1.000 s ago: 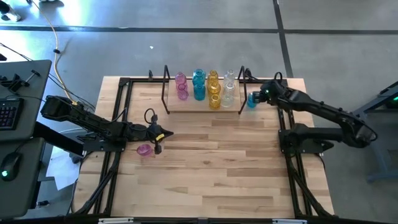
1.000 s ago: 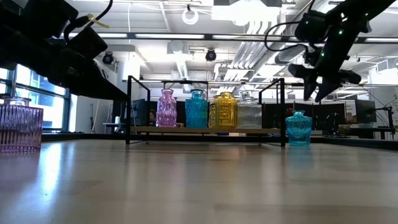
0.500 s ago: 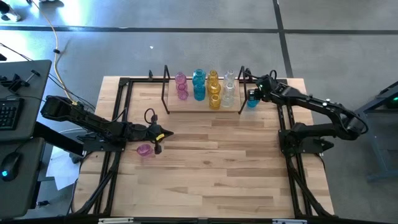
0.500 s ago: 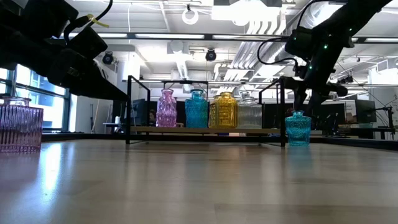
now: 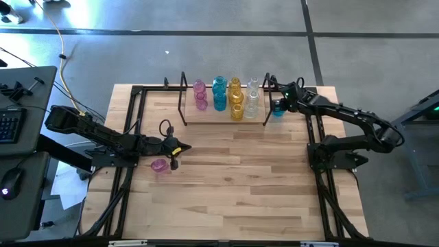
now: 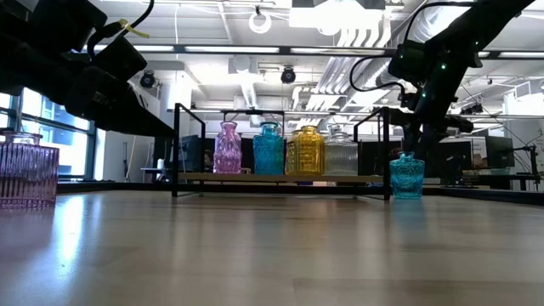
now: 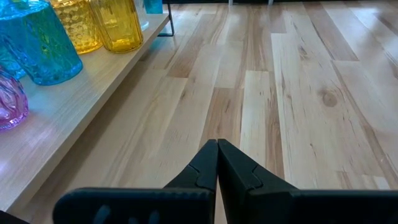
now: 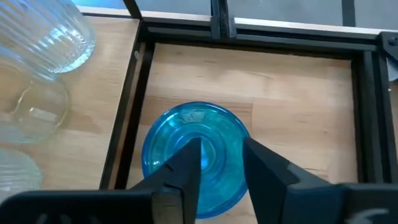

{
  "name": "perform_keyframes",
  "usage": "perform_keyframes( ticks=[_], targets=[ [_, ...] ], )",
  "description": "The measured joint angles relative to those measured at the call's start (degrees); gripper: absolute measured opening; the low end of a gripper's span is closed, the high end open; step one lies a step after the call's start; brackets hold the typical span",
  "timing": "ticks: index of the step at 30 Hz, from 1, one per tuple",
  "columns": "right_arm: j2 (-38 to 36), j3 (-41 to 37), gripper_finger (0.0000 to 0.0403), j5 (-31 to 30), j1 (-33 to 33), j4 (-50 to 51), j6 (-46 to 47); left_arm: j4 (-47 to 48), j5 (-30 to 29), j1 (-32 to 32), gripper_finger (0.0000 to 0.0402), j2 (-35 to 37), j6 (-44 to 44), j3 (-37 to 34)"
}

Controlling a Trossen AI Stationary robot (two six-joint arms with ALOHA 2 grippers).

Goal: Sort vases onto shelf
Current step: Put the blue vase on the shelf aligned with the other blue vase

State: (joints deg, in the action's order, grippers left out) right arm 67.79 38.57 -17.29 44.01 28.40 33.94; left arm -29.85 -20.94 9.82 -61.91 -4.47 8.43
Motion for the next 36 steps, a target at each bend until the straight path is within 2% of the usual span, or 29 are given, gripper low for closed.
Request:
perform_keyframes(
  ticks=[12,19,30,36],
  targets=[
    [-0.55,0.09,0.0049,1.01,0.00,2.23,-2.99,0.01,0.01,0.00,0.0000,-0.01,-0.04,-0.01],
    [-5.46,-0.22,0.0010,1.41,0.94,7.13,-4.05,0.00,0.03,0.00,0.0000,0.00,-0.48,-0.02],
    [-10.85,-0.20,0.0005,2.88,1.54,17.61,-5.53,0.00,0.03,0.00,0.0000,0.00,-0.46,-0.02],
    [-12.92,-0.17,0.0004,4.74,-2.25,20.38,-5.50,0.00,0.03,0.00,0.0000,0.00,-0.46,-0.02]
  ],
)
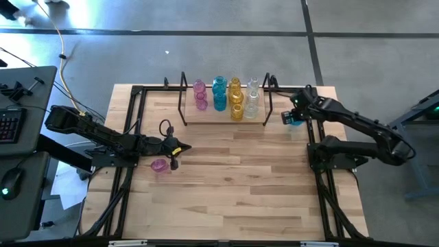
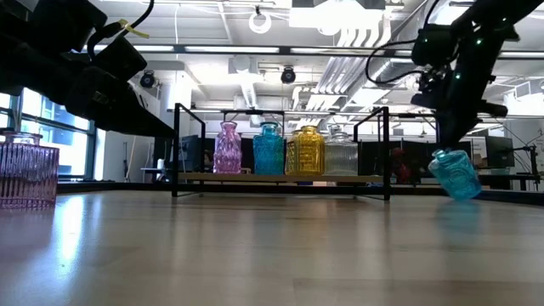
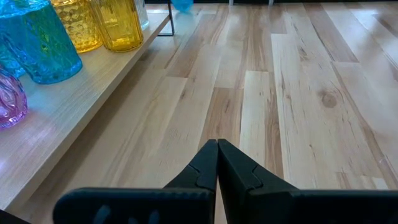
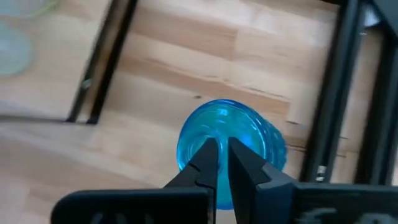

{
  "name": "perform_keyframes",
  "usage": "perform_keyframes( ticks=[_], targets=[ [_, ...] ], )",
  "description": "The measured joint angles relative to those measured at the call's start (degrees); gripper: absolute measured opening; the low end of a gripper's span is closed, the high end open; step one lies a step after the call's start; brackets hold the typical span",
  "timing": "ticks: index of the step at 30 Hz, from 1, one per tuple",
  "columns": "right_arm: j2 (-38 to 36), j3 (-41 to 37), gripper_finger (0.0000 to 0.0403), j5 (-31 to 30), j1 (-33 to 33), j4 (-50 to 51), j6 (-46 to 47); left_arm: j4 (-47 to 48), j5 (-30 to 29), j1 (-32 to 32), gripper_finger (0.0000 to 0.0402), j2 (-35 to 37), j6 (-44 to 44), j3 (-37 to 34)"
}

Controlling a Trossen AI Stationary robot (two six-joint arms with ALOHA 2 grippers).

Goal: Sort vases onto shelf
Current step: Put the blue vase on the shelf aligned with the other blue vase

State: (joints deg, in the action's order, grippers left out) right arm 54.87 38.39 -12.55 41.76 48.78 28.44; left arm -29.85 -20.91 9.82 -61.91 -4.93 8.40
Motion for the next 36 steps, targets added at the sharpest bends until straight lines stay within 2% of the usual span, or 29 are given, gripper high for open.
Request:
perform_keyframes(
  ticks=[8,19,27,32,36],
  targets=[
    [-3.20,0.04,0.0004,0.96,-10.57,1.51,4.95,-0.02,0.56,-0.02,0.0000,0.00,-0.45,0.00],
    [-3.13,0.09,0.0004,3.83,-26.87,1.41,14.60,-0.07,1.27,-0.02,0.0000,0.00,-0.48,0.00],
    [-3.13,0.11,0.0004,5.11,-36.01,-6.72,19.26,-0.08,1.31,0.00,0.0000,0.00,-0.52,0.00],
    [-2.49,0.13,0.0004,2.73,-42.03,-14.04,17.72,-0.09,1.32,-0.01,0.0000,0.00,-0.53,0.01],
    [-0.77,0.17,0.0004,-0.84,-45.23,-14.76,17.62,-0.23,1.31,-0.01,0.0000,-0.01,-0.87,0.01]
  ],
)
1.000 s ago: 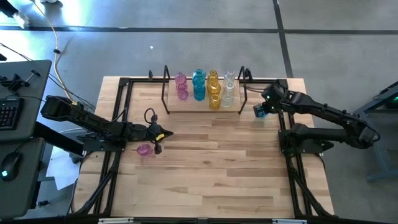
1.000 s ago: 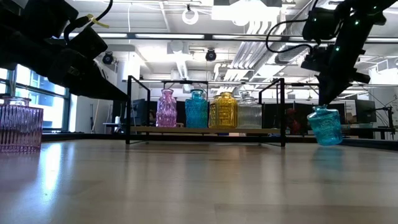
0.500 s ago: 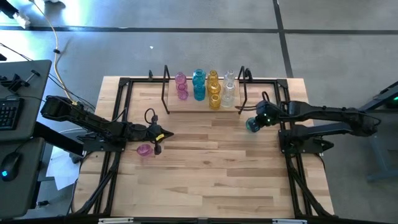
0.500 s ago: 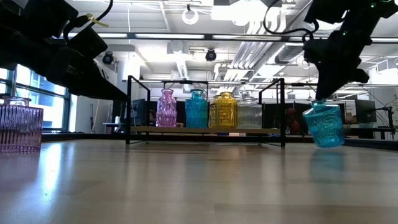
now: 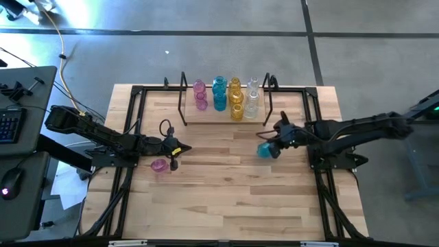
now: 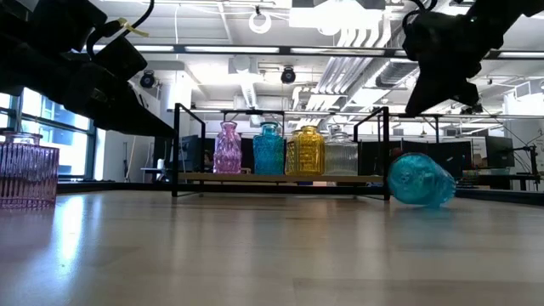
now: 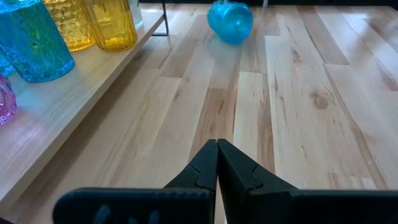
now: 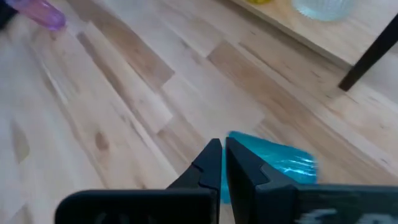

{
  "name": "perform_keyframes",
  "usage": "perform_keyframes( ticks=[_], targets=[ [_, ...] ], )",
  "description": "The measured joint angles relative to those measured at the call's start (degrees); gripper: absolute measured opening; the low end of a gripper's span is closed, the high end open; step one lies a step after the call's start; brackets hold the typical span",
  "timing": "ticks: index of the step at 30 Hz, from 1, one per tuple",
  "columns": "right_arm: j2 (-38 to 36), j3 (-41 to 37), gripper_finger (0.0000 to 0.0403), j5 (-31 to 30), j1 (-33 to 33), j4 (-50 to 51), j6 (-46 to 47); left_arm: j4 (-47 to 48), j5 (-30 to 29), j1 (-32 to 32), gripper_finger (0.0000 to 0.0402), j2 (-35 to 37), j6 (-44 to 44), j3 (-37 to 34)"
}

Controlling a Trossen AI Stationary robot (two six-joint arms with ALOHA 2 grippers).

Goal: Sort vases onto shelf
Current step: Put the blue vase on the shelf aligned with the other blue vase

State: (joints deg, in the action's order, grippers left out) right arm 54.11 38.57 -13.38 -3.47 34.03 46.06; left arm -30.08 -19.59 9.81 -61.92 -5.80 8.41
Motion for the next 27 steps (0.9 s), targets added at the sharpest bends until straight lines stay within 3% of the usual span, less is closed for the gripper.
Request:
perform_keyframes(
  ticks=[4,11,19,23,27],
  targets=[
    [1.17,0.00,0.0004,-1.60,-1.10,0.17,-1.04,-0.15,0.00,-0.01,0.0000,0.01,-0.02,0.00],
    [3.77,0.00,0.0025,-3.21,-6.11,-4.86,-10.97,-0.24,1.23,0.01,0.0000,0.01,-0.04,0.00],
    [13.09,0.26,0.0149,-6.50,-12.37,-16.21,-23.87,-0.19,1.42,0.00,0.0000,0.01,0.00,0.00],
    [20.24,4.14,0.0217,-9.24,-12.83,-14.91,-28.96,-0.16,1.45,-0.01,0.0000,0.00,0.37,0.01],
    [27.44,10.91,0.0252,-14.17,-12.51,-9.46,-35.28,-0.01,1.53,0.01,0.0000,0.01,0.42,0.01]
  ],
)
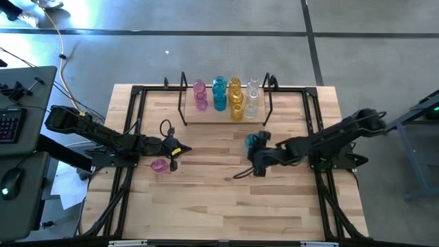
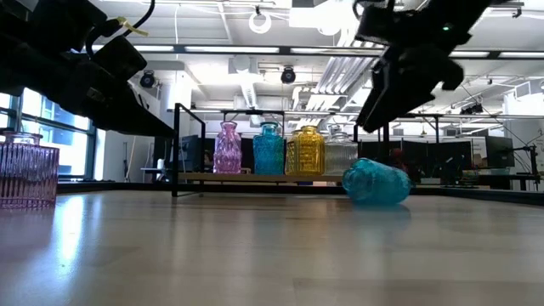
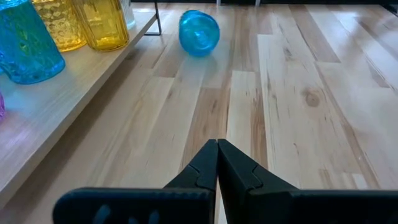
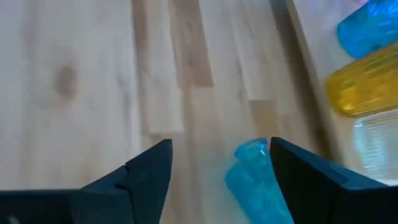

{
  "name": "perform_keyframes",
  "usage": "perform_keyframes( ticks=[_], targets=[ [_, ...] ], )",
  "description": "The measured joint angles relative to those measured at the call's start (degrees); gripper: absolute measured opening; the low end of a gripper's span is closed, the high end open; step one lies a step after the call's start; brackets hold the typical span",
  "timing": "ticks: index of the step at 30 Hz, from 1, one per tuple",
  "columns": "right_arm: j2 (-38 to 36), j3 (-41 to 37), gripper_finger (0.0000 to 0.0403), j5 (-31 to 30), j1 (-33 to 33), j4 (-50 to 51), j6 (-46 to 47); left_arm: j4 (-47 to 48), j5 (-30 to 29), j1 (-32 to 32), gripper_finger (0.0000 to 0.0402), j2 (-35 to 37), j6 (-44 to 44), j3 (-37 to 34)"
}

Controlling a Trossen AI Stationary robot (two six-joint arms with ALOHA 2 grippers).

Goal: Sort vases onto shelf
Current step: Put the blue vase on the shelf aligned with the other blue vase

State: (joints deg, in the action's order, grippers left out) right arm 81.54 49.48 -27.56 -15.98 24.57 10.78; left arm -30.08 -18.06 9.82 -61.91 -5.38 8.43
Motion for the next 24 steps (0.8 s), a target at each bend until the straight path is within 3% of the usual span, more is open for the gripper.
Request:
perform_keyframes(
  ticks=[6,14,24],
  targets=[
    [9.95,11.36,0.0256,-1.98,2.70,13.75,-4.36,0.21,0.07,-0.02,0.0000,-0.01,0.63,0.00],
    [20.42,22.81,0.0256,-1.94,8.12,22.83,-8.25,0.24,1.07,-0.02,0.0000,-0.01,1.13,0.00],
    [24.13,25.74,0.0256,1.21,11.61,26.05,-13.53,0.26,1.05,-0.02,0.0000,0.00,1.65,0.00]
  ],
)
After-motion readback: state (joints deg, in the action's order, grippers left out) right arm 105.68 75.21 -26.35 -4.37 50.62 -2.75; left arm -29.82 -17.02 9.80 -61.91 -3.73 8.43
